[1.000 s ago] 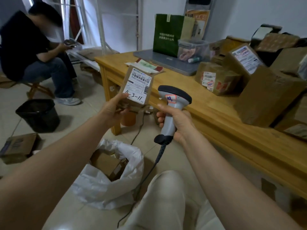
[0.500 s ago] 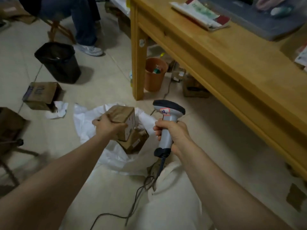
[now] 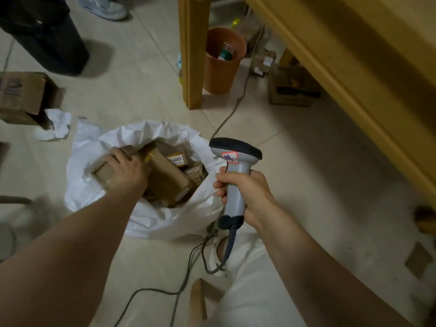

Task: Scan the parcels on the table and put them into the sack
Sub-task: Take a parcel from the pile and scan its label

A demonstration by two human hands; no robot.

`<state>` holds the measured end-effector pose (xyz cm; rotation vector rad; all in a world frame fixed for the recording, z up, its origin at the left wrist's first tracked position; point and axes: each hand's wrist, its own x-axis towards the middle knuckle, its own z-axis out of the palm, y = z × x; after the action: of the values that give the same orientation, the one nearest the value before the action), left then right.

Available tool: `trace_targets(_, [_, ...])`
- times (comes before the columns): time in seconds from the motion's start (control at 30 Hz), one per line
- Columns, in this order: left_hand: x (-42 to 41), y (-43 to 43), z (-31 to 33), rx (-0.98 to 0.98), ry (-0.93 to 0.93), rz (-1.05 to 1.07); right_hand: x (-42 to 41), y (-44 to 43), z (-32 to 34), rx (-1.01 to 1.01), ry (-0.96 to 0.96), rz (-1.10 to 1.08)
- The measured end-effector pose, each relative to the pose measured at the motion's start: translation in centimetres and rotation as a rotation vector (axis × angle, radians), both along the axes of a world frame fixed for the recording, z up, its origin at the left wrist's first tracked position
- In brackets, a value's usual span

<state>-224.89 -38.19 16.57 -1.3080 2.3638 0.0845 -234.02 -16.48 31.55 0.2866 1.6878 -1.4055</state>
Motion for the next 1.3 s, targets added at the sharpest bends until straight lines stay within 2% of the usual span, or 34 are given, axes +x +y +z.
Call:
trace_targets(0.13, [-0.8,2.1,-1.2,0.298,0.093,0.059,-0.3,0.6,0.8,0.000,-0.001,-0.048])
trace_targets(0.27, [-3.4,5.8,1.1,0.334,0.196,0.054,0.2,2.1,2.4,0.004,0.055,-0.084])
trace_targets(0.37, [-5.8,9.6,5.2,0.323,0.300,-0.093,1.2,3.9,4.4,0.003,0.129,-0.133])
trace_targets(0.5, [-8.1,15.1,11.8,0.261,0.554,-0.281,3.1,7.5,7.7,-0.021,0.262,-0.226])
trace_targets(0.73, [-7.1,24.0,22.9,0.172,0.869,-0.613,7.0,15.7,14.5,-0.103,0.523,-0.422])
trace_targets(0.9, [-7.1,30.8,30.9,0.259,1.084,-0.772,9.5,21.8,19.3,-0.198,0.675,-0.546])
trace_targets(1.07, [-8.8,38.1,37.7,0.383,1.199,-0.942,9.9,27.8,23.1,-0.266,0.743,-0.725])
trace_targets(1.3, [-12.8,46.9,44.1,0.360,1.255,-1.322,9.0,34.3,24.9,-0.282,0.793,-0.942])
